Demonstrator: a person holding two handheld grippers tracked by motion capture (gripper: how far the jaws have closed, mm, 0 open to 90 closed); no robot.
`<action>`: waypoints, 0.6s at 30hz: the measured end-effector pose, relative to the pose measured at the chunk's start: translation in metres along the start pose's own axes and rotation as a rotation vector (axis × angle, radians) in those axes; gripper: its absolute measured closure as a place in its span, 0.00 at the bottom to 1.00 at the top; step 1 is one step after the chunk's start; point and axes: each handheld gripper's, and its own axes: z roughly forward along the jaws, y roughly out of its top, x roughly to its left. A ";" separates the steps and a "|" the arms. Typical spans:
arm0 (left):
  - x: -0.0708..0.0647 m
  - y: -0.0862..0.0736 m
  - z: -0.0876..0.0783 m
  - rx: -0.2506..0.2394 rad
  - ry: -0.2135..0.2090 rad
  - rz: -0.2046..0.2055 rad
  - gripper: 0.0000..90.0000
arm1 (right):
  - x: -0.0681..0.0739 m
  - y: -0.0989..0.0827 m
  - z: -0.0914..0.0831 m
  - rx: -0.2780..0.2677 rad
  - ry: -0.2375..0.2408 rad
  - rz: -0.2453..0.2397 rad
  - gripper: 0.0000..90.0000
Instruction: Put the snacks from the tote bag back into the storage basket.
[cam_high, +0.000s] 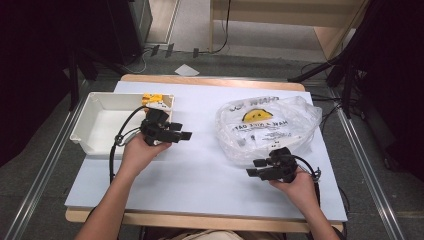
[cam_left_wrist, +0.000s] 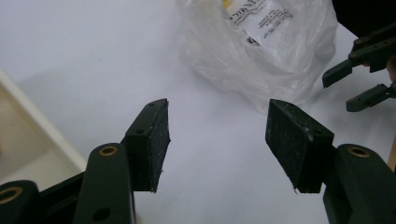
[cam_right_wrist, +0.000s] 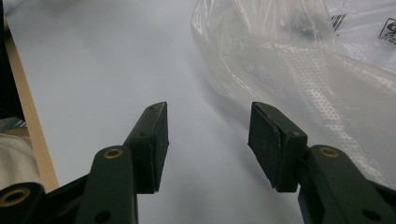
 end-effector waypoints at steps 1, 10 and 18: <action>-0.003 0.000 0.002 0.000 -0.006 0.009 0.45 | 0.000 0.000 0.000 0.000 -0.001 0.001 0.54; -0.025 -0.003 0.018 0.005 -0.045 0.064 0.47 | -0.001 0.000 0.001 0.000 0.000 -0.001 0.53; -0.042 -0.008 0.037 0.038 -0.071 0.118 0.47 | -0.001 0.000 0.002 0.007 0.002 0.001 0.53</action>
